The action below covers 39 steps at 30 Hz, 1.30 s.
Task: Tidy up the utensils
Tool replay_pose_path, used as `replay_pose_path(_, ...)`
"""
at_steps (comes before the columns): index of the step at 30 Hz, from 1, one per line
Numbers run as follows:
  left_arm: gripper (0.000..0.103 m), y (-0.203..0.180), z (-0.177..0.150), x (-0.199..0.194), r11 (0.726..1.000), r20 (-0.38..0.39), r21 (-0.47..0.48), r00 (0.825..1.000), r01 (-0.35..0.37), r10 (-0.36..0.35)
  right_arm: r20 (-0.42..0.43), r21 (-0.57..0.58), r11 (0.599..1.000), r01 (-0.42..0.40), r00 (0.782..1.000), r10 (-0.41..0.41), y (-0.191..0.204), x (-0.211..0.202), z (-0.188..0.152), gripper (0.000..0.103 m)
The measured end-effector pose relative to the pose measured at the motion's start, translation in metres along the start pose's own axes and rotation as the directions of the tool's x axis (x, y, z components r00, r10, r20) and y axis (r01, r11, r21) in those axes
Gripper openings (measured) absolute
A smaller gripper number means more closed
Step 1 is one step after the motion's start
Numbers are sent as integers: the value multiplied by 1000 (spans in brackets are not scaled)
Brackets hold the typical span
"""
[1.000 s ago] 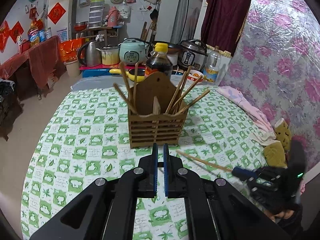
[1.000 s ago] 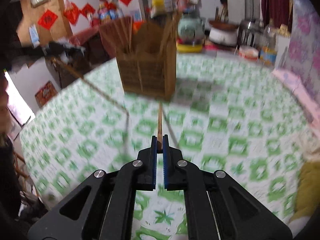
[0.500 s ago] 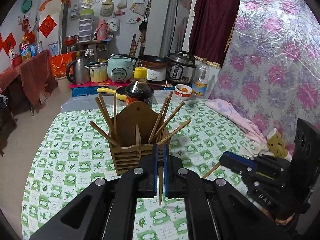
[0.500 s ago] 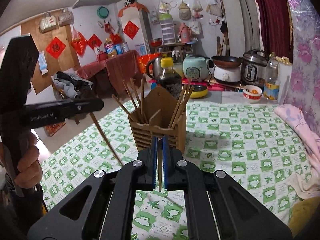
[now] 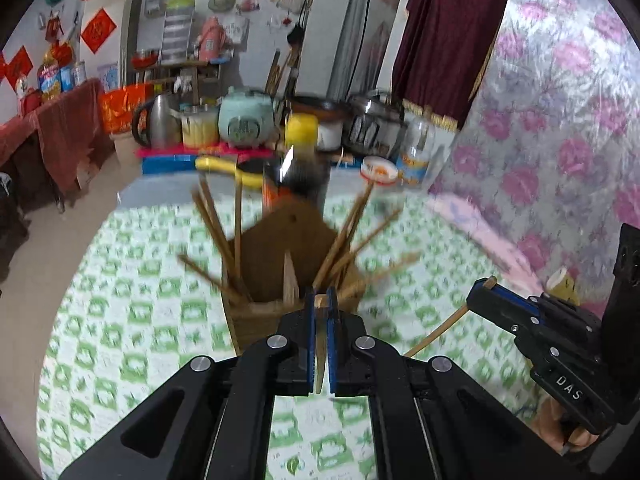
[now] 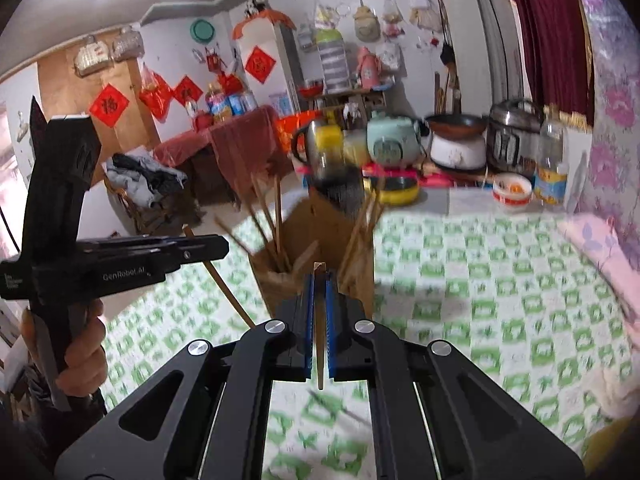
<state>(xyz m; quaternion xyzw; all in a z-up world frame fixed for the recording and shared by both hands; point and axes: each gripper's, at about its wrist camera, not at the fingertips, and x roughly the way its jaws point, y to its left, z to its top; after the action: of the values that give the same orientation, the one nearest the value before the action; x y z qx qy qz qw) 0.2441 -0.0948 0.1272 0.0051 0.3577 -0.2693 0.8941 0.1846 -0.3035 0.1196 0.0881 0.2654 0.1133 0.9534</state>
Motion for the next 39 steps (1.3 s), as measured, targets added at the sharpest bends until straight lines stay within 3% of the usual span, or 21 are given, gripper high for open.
replay_pose_path(5, 5, 1, 44, -28, 1000, 134, -6, 991, -21, 21, 120, -2, 1000, -27, 992, 27, 11, -9, 45, 6)
replay_pose_path(9, 5, 7, 67, -39, 998, 207, -22, 977, -54, 58, 211, 2, 1000, 17, 977, -17, 15, -9, 65, 6)
replay_pose_path(12, 5, 13, 76, -34, 994, 237, -34, 965, -105, 110, 233, 18, 999, 38, 972, -41, 12, 3, 69, 6)
replay_pose_path(15, 5, 22, 77, -14, 992, 220, -51, 967, -119, 128, 210, 28, 999, 36, 977, -41, 7, 25, 63, 6)
replay_pose_path(19, 5, 36, 68, 18, 992, 175, -73, 978, -105, 117, 91, 30, 1000, 9, 996, -12, -2, 64, 58, 6)
replay_pose_path(22, 6, 46, 66, 44, 993, 99, -92, 991, -76, 85, 48, 9, 1000, 28, 998, -29, -4, 80, 51, 9)
replay_pose_path(24, 23, 54, 63, 49, 991, 73, -117, 995, -60, 68, 51, 10, 999, 43, 998, -43, -5, 79, 50, 25)
replay_pose_path(25, 55, 56, 62, 48, 990, 72, -130, 995, -57, 67, 63, 12, 999, 45, 997, -46, -6, 76, 50, 28)
replay_pose_path(26, 79, 59, 61, 47, 988, 84, -144, 994, -62, 75, 74, 13, 998, 57, 996, -58, -8, 74, 50, 34)
replay_pose_path(28, 87, 62, 60, 36, 982, 128, -175, 987, -75, 98, 93, 13, 997, 77, 993, -78, -8, 67, 51, 39)
replay_pose_path(32, 93, 63, 61, 26, 982, 136, -183, 988, -47, 73, 133, 32, 995, 99, 986, -103, -11, 55, 54, 55)
replay_pose_path(34, 94, 63, 63, 24, 980, 141, -186, 986, -66, 93, 151, 42, 994, 105, 982, -110, -12, 49, 55, 63)
replay_pose_path(36, 94, 61, 64, 22, 979, 144, -181, 983, -90, 117, 173, 59, 993, 107, 978, -115, -13, 44, 55, 78)
replay_pose_path(39, 95, 59, 63, 19, 977, 143, -169, 977, -130, 155, 203, 78, 992, 95, 973, -109, -12, 35, 56, 89)
